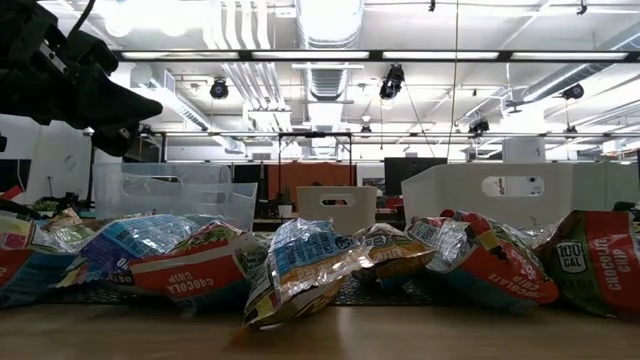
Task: Pick and place Granola Bars by type
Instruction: Put the yellow granola bar into the white bin
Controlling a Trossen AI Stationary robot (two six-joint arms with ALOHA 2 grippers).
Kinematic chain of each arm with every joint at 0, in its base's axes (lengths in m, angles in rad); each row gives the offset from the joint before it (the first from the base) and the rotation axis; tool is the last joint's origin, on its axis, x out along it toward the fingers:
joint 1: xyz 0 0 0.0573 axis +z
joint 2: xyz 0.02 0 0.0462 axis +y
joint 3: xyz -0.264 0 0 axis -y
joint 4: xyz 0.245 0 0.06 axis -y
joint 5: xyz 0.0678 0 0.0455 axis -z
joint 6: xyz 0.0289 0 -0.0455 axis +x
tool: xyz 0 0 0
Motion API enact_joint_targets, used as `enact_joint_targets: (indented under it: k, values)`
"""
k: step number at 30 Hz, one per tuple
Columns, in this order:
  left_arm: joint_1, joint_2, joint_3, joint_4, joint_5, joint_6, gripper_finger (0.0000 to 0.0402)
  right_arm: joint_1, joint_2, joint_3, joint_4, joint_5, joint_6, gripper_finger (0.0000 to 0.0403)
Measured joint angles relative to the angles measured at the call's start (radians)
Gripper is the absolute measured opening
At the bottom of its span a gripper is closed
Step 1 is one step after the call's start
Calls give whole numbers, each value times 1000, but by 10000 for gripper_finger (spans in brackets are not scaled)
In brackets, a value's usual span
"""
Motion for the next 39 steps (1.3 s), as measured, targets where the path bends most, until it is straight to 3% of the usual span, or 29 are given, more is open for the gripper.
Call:
enact_joint_targets:
  k: [8, 22, 39]
  values:
    - [0, 0, 0, 0, 0, 0, 0, 0, 7, -90, 124, 27, -58, 183]
    - [0, 0, 0, 0, 0, 0, 0, -29, 146, -83, 137, 62, -202, 181]
    - [0, 0, 0, 0, 0, 0, 0, -79, 256, -80, 164, 87, -261, 185]
